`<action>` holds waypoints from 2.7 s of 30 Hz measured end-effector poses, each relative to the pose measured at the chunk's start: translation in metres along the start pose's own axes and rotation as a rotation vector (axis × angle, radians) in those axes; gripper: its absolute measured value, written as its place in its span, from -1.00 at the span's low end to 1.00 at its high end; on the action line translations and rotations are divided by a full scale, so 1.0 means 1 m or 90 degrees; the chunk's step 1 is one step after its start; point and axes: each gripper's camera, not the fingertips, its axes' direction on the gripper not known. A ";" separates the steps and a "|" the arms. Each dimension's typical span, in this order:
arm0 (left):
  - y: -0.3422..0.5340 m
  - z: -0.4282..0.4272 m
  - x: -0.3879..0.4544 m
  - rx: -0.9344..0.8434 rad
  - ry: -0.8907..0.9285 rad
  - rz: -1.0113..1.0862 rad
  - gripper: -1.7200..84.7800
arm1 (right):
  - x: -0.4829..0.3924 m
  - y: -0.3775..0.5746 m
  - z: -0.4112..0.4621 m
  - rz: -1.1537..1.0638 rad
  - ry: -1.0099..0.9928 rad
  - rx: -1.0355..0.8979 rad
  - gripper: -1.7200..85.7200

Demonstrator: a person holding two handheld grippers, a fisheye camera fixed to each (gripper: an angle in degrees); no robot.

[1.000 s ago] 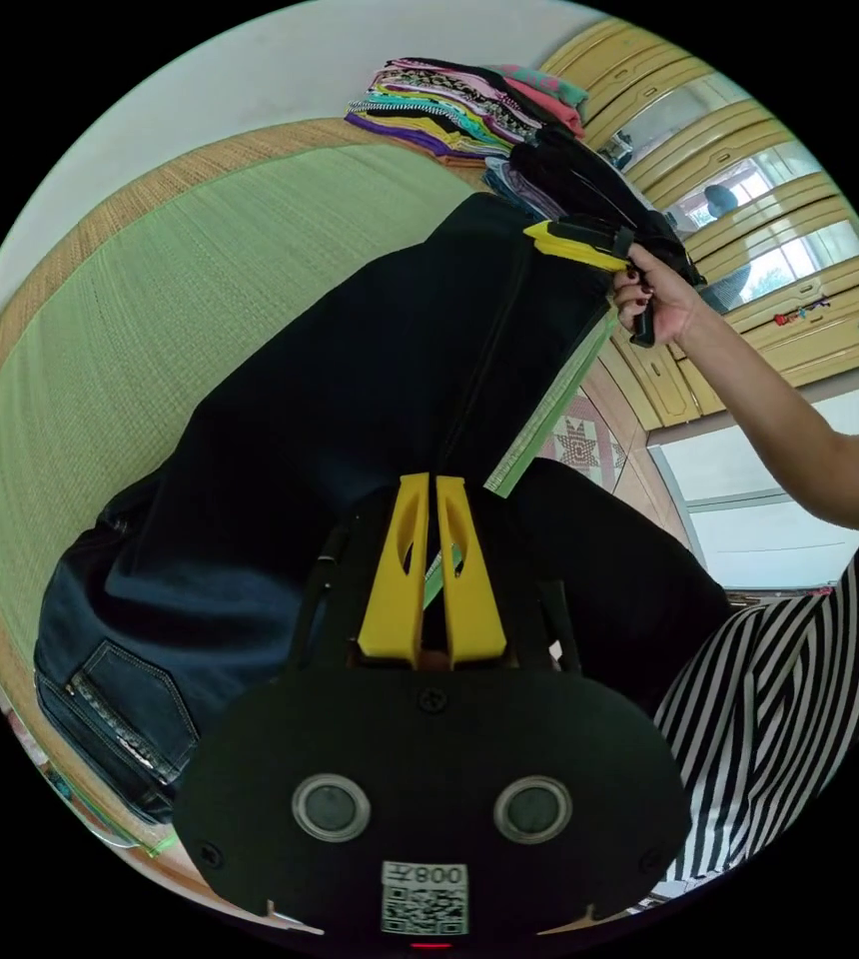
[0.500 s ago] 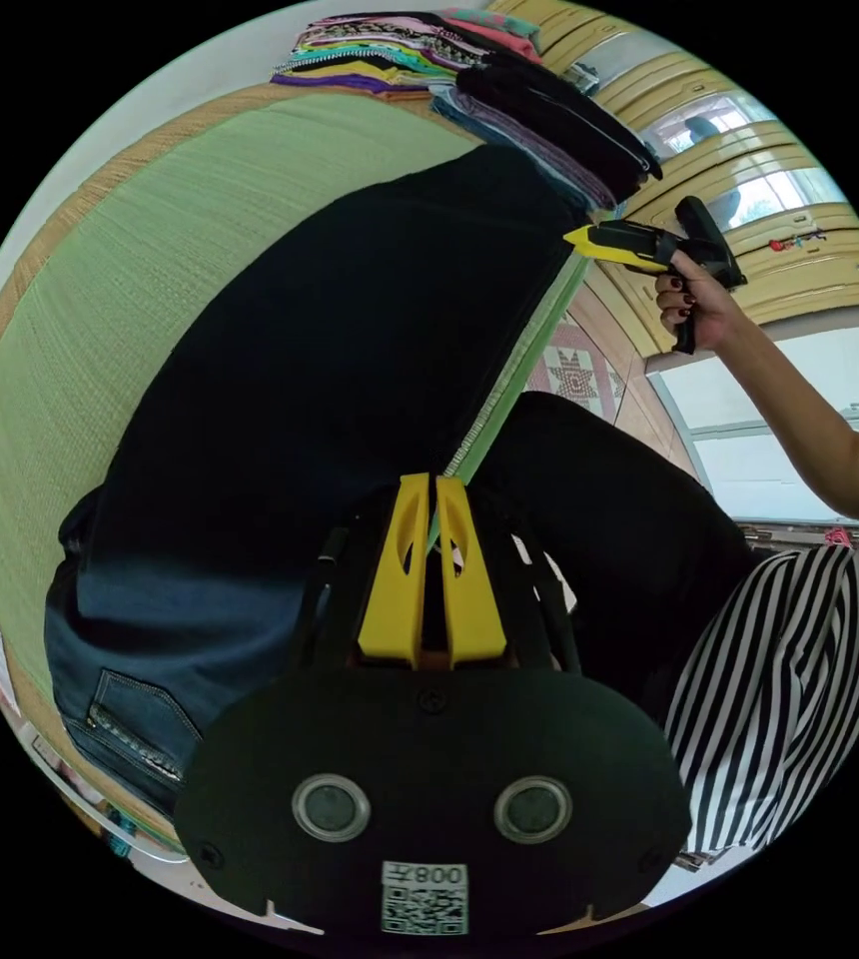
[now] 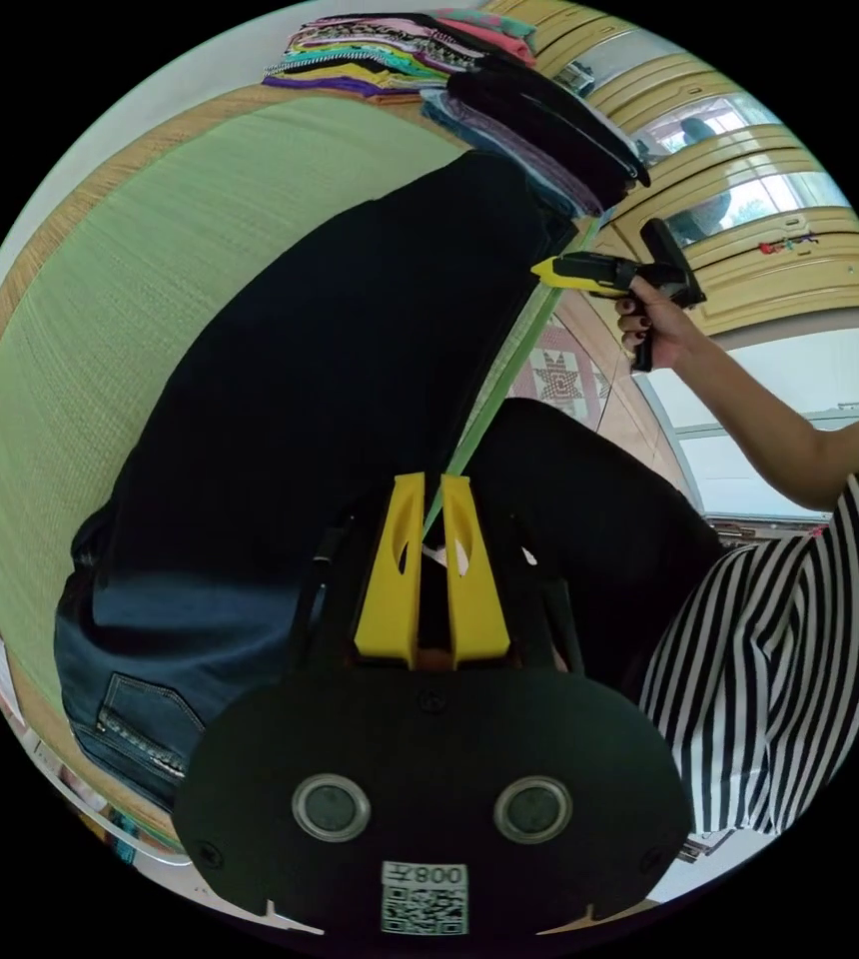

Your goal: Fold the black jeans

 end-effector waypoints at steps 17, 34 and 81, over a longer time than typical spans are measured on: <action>-0.258 0.022 -0.040 0.097 0.045 0.071 -0.75 | -0.064 -0.109 -0.113 -0.114 0.296 0.138 -0.75; -0.323 0.050 -0.043 0.051 -0.011 0.086 -0.91 | -0.095 -0.172 -0.096 -0.146 0.349 0.054 -0.87; -0.201 -0.098 -0.086 0.166 0.010 0.039 -0.95 | -0.093 -0.158 -0.025 -0.152 0.346 0.133 -0.96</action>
